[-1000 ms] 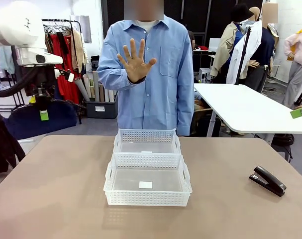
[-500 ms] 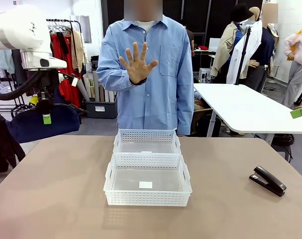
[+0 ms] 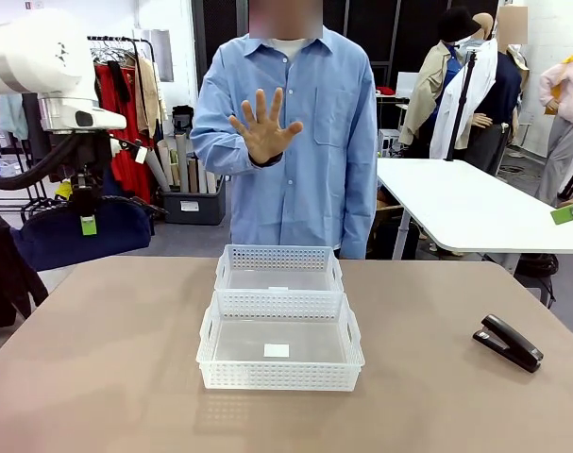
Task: Distribute items into two baskets.
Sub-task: Place the picked Pencil pouch into the Organizing basket as instructed by the person.
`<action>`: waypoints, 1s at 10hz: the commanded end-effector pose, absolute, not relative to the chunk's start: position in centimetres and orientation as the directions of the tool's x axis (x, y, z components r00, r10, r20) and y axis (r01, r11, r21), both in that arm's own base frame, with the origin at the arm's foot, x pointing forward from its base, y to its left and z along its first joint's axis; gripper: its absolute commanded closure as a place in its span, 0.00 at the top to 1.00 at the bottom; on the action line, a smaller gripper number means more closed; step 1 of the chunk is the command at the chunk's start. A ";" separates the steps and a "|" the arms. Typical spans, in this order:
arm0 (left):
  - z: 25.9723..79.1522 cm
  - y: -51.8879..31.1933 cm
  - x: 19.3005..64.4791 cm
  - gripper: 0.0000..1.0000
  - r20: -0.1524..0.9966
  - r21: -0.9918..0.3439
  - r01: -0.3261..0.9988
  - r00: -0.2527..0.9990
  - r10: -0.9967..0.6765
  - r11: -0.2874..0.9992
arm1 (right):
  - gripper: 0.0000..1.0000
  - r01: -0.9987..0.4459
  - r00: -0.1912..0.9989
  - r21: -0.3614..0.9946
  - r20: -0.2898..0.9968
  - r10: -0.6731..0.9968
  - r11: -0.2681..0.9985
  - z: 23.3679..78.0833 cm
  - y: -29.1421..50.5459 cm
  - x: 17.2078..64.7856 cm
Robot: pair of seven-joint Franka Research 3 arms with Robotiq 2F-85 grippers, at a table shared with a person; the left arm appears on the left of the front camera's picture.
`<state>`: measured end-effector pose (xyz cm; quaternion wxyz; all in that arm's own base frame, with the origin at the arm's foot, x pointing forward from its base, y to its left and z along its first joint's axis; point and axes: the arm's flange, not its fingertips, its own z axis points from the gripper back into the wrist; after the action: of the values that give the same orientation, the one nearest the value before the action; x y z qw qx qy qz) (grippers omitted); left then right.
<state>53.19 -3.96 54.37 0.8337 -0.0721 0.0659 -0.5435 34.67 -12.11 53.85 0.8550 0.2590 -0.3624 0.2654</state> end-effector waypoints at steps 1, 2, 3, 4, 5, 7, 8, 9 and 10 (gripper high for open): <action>54.7 -3.8 53.0 0.00 -0.031 -0.186 0.893 0.412 -0.911 0.410 | 1.00 -0.661 0.569 0.246 0.781 0.259 0.709 54.0 -12.3 34.9; 54.7 -3.8 53.0 0.00 -0.031 -0.186 0.893 0.412 -0.911 0.410 | 1.00 -0.661 0.569 0.246 0.781 0.259 0.709 54.0 -12.3 34.9; 54.7 -3.8 53.0 0.00 -0.031 -0.186 0.893 0.412 -0.911 0.410 | 1.00 -0.661 0.569 0.246 0.781 0.259 0.709 54.0 -12.3 34.9; 54.7 -3.8 53.0 0.00 -0.031 -0.186 0.893 0.412 -0.911 0.410 | 1.00 -0.661 0.569 0.246 0.781 0.259 0.709 54.0 -12.3 34.9; 54.7 -3.8 53.0 0.00 -0.031 -0.186 0.893 0.412 -0.911 0.410 | 1.00 -0.661 0.569 0.246 0.781 0.259 0.709 54.0 -12.3 34.9; 54.7 -3.8 53.0 0.00 -0.031 -0.186 0.893 0.412 -0.911 0.410 | 1.00 -0.661 0.569 0.246 0.781 0.259 0.709 54.0 -12.3 34.9; 54.7 -3.8 53.0 0.00 -0.031 -0.186 0.893 0.412 -0.911 0.410 | 1.00 -0.661 0.569 0.246 0.781 0.259 0.709 54.0 -12.3 34.9; 54.7 -3.8 53.0 0.00 -0.031 -0.186 0.893 0.412 -0.911 0.410 | 1.00 -0.661 0.569 0.246 0.781 0.259 0.709 54.0 -12.3 34.9; 54.7 -3.8 53.0 0.00 -0.031 -0.186 0.893 0.412 -0.911 0.410 | 1.00 -0.661 0.569 0.246 0.781 0.259 0.709 54.0 -12.3 34.9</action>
<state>53.19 -3.96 54.37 0.8337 -0.0721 0.0659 -0.5435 34.67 -12.11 53.85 0.8550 0.2590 -0.3624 0.2654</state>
